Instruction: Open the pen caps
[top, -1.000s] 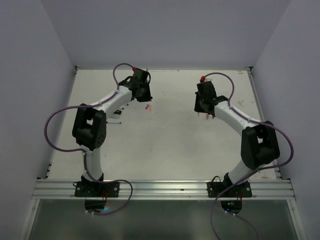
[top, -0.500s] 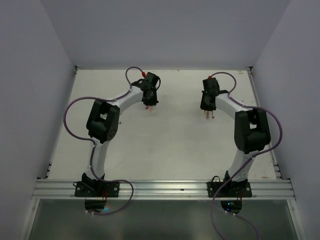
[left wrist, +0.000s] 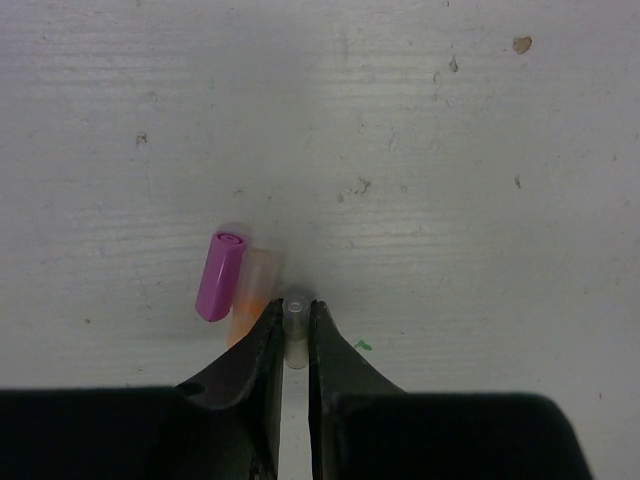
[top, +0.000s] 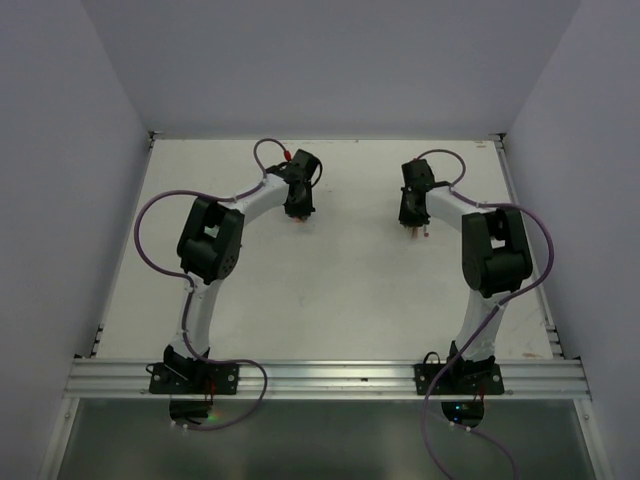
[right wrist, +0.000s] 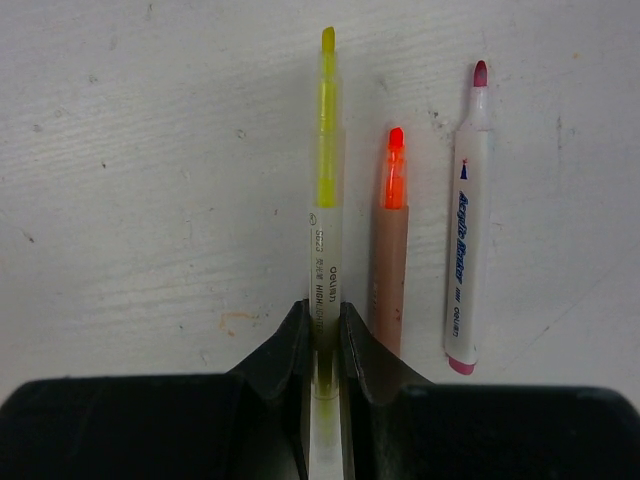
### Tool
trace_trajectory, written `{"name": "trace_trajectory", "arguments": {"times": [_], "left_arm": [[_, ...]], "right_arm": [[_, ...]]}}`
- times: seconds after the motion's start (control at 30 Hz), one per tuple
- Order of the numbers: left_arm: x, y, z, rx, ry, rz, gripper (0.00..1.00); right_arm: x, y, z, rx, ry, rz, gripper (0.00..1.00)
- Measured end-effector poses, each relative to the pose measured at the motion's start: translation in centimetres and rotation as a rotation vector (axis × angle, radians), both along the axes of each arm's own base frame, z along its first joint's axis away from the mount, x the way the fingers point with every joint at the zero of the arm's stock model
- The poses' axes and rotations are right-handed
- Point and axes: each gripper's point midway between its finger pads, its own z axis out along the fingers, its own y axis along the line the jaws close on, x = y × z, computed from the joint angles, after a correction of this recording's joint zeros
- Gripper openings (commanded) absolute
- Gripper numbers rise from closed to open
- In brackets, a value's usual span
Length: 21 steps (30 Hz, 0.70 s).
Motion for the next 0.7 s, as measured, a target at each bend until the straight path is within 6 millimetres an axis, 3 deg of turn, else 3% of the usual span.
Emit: {"name": "trace_trajectory", "arguments": {"times": [0.17, 0.33, 0.7], "left_arm": [[-0.13, 0.21, -0.07, 0.010, 0.004, 0.004, 0.19], [-0.13, 0.38, -0.09, 0.018, 0.004, 0.009, 0.29], [-0.16, 0.50, -0.10, 0.023, 0.004, 0.012, 0.40]], "right_arm": [[0.00, -0.37, -0.44, -0.004, 0.012, -0.007, 0.07], [0.07, -0.61, -0.45, -0.008, 0.012, -0.005, 0.20], [-0.02, -0.85, -0.47, -0.024, 0.017, 0.004, 0.31]]}}
